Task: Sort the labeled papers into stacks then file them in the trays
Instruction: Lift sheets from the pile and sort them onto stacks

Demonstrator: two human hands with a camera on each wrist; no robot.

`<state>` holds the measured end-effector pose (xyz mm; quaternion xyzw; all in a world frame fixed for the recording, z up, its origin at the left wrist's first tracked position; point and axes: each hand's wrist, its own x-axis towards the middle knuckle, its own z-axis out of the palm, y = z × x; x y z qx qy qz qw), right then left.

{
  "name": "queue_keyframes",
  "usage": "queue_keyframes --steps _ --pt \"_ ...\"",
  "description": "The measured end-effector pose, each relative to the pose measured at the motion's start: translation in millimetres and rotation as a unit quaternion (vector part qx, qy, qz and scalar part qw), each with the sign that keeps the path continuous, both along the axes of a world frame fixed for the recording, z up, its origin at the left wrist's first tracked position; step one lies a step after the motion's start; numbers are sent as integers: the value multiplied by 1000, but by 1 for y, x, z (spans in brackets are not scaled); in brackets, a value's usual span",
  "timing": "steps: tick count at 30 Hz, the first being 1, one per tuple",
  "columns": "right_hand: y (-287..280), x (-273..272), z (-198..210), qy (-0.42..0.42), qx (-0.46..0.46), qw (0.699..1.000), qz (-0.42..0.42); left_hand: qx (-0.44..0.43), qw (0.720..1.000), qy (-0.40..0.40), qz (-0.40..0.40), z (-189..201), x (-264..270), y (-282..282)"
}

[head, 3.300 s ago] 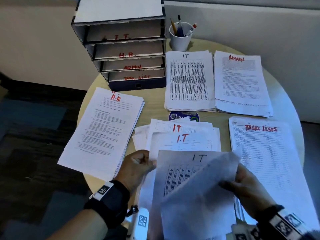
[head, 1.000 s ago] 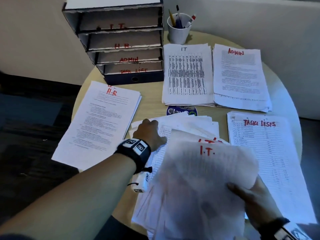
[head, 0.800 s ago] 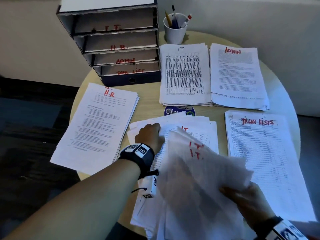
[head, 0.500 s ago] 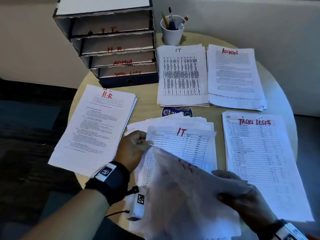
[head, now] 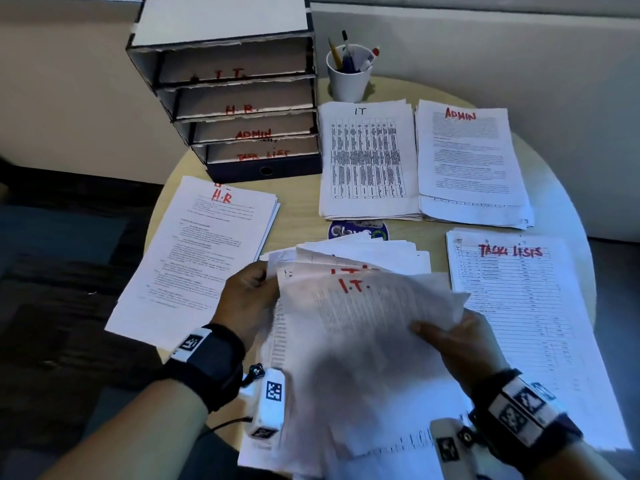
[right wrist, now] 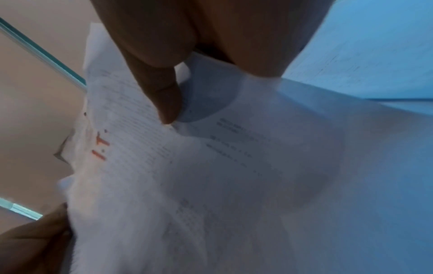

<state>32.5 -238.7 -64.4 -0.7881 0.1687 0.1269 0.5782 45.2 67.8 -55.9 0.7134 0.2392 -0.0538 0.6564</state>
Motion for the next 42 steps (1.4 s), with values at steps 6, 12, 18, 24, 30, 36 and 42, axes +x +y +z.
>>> queue_keyframes --steps 6,12,18,24,30,36,42 --pt "10 -13 -9 32 -3 999 28 183 977 62 -87 -31 -3 -1" --pt "3 -27 -14 43 -13 997 68 317 939 2 -132 -45 -22 -10" --pt "-15 -46 -7 31 71 996 37 337 929 -40 -148 -51 -27 -12" --pt "-16 -53 -16 67 124 988 61 334 923 -72 -176 -49 -30 -19" --pt "-15 -55 -23 94 164 981 45 309 938 -21 -154 -52 -34 -29" --pt "-16 -57 -21 116 182 976 29 255 960 -15 -115 -62 -32 -34" --pt "-16 -57 -26 115 161 979 56 372 904 -57 -203 -66 -20 -23"
